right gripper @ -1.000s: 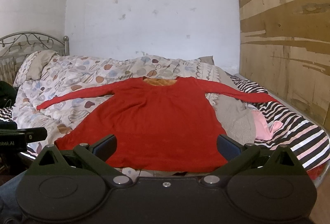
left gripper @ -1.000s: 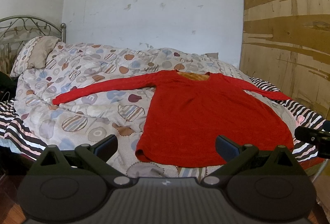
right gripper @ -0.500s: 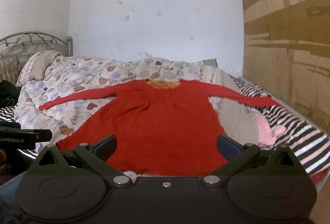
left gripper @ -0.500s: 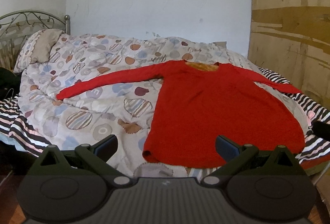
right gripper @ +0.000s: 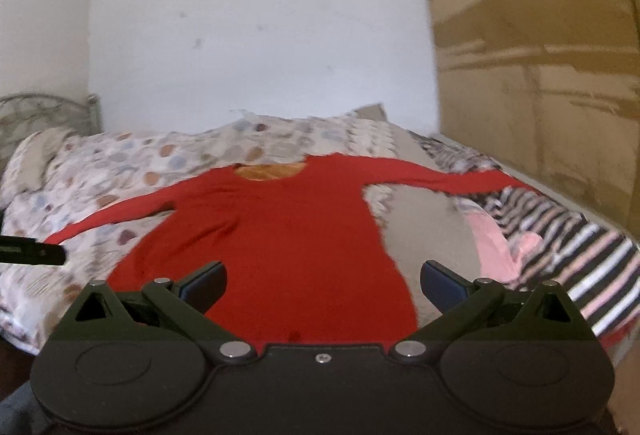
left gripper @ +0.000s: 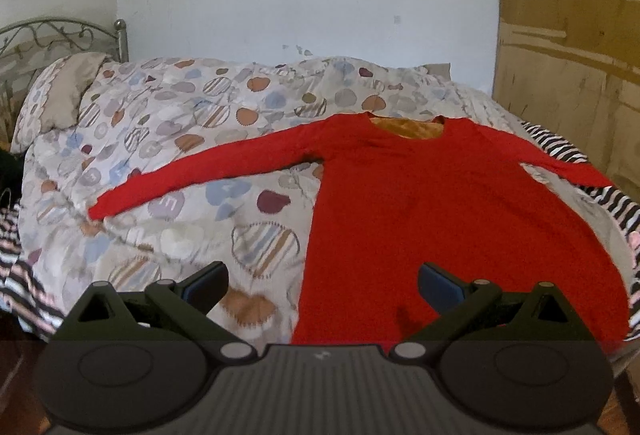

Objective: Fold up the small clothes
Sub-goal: 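Move the right gripper to the red sleeve cuff and grasp it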

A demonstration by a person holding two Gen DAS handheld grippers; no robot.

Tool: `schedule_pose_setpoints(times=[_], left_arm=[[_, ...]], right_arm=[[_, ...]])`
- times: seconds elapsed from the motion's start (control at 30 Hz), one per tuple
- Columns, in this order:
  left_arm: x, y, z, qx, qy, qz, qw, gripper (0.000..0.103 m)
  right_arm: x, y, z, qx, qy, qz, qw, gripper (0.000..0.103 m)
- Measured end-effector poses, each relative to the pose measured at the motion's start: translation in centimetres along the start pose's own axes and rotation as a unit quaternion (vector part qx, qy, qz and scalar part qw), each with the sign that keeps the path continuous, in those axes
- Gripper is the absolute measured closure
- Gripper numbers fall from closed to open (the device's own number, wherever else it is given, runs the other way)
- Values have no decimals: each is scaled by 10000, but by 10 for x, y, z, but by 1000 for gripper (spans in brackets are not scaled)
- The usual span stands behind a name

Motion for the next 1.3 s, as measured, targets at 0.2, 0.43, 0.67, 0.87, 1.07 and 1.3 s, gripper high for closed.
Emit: schedule_pose_setpoints(times=[0.2, 0.43, 0.67, 0.87, 1.07, 1.3], left_arm=[[42, 3, -33, 97, -3, 174, 9998, 0], [102, 20, -62, 380, -37, 250, 9990, 0], [161, 49, -81, 504, 27, 573, 9971, 0], [206, 85, -78, 659, -2, 1049, 9923, 0], [236, 103, -49, 677, -398, 1482, 9858, 1], [230, 116, -26, 962, 160, 1159, 9885, 0]], right_arm=[[28, 22, 2, 414, -185, 339, 9984, 0], [54, 44, 1, 425, -344, 910, 9944, 0], [90, 80, 2, 1086, -749, 1220, 9837, 0], [102, 117, -4, 1641, -575, 1419, 9745, 0], [125, 148, -19, 1743, -660, 1862, 9647, 0], [158, 175, -49, 1760, -767, 2095, 9588, 0]])
Point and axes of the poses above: each gripper's, at about its wrist camera, not at the fingertips, and x roughly the way its jaws point, y to its right, z to its underside, the point moved 1 cm from there along x, roughly the way its jaws point, and after that the axes turned 4 degrees about x, right-handed, at the moved point
